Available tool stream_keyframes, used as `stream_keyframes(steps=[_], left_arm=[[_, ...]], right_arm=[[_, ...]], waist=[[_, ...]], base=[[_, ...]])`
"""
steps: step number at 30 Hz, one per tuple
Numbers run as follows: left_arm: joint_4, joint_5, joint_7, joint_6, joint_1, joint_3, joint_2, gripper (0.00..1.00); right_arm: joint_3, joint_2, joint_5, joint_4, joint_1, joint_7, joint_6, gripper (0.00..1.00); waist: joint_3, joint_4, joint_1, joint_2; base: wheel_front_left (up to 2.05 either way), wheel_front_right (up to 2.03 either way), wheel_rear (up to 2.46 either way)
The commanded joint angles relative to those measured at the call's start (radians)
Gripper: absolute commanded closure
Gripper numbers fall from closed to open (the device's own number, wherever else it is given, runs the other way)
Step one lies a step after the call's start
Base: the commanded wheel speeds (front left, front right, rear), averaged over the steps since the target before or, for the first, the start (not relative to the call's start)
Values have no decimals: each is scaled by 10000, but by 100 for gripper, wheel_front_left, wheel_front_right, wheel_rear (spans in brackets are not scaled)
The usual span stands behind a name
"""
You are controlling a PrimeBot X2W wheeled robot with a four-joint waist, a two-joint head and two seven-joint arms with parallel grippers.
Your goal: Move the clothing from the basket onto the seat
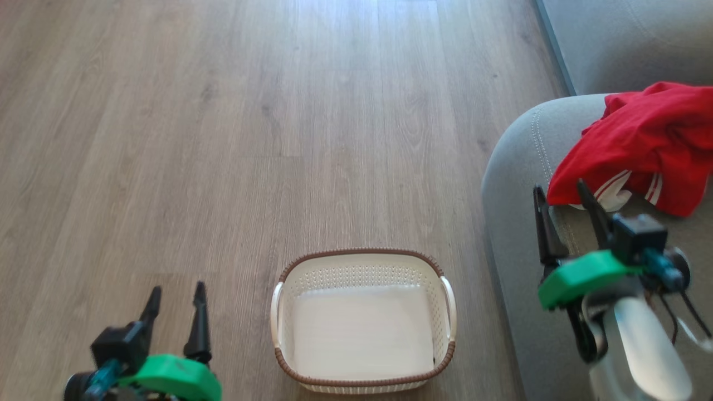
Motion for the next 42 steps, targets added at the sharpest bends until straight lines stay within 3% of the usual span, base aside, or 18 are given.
stream_keyframes(steps=[1, 7, 19, 29, 42], left_arm=[[-410, 93, -125, 51, -156, 687, 341, 0], [-679, 390, -125, -204, 773, 1340, 309, 0], [-745, 766, -125, -286, 1732, 1940, 300, 0], [-931, 1054, -126, -447, 2061, 2501, 74, 0], [-680, 1139, -126, -698, 2123, 2479, 29, 0]], right_arm=[[219, 101, 102, -545, -57, -89, -4, 0], [629, 111, 785, -1249, 942, -88, -4, 0], [1159, 113, 1118, -2264, 2283, 92, -4, 0], [1177, 113, 1167, -2444, 2778, 214, -4, 0], [1170, 114, 1163, -2396, 2855, 208, -4, 0]], waist=[[-31, 62, 0, -1], [-161, 108, 0, -1], [-353, 125, 0, -1], [-406, 145, 0, -1], [-452, 98, 0, -1]], base=[[0, 0, 0], [0, 0, 0], [0, 0, 0], [0, 0, 0], [0, 0, 0]])
